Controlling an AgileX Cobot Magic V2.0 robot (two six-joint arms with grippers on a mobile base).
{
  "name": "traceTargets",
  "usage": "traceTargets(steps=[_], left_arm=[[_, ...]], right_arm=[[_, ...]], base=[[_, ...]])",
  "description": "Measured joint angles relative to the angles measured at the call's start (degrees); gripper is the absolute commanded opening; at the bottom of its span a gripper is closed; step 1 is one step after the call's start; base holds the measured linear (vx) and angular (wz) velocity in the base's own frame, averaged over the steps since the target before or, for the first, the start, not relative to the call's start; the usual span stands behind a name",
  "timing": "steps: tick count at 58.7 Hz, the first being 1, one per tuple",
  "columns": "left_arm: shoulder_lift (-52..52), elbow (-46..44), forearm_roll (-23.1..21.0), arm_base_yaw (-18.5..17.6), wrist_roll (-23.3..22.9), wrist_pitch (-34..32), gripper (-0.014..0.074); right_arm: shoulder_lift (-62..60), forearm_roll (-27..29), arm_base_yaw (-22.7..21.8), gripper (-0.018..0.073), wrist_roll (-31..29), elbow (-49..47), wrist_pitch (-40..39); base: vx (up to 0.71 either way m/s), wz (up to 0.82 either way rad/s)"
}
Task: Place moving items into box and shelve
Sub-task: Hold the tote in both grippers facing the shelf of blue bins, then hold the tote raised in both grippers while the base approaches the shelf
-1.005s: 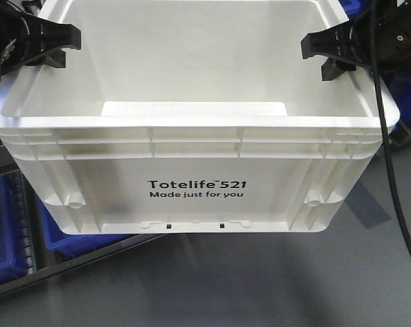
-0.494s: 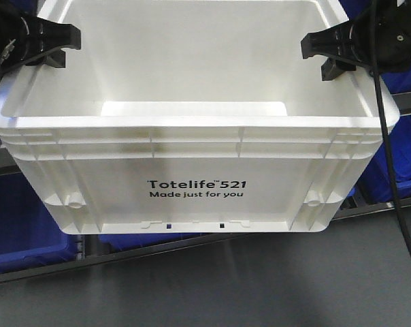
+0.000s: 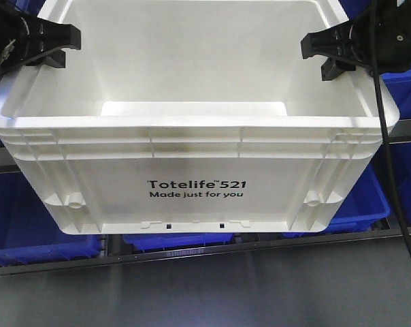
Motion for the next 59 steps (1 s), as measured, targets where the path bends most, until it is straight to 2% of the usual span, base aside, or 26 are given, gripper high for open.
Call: traceTargets(steps=[59], left_arm=[[0.00,0.00,-0.10,0.00,0.00,0.00,0.0002]], right_arm=[[0.00,-0.06,0.00,-0.0005,0.00,0.00,0.00]], base=[[0.02,0.01]])
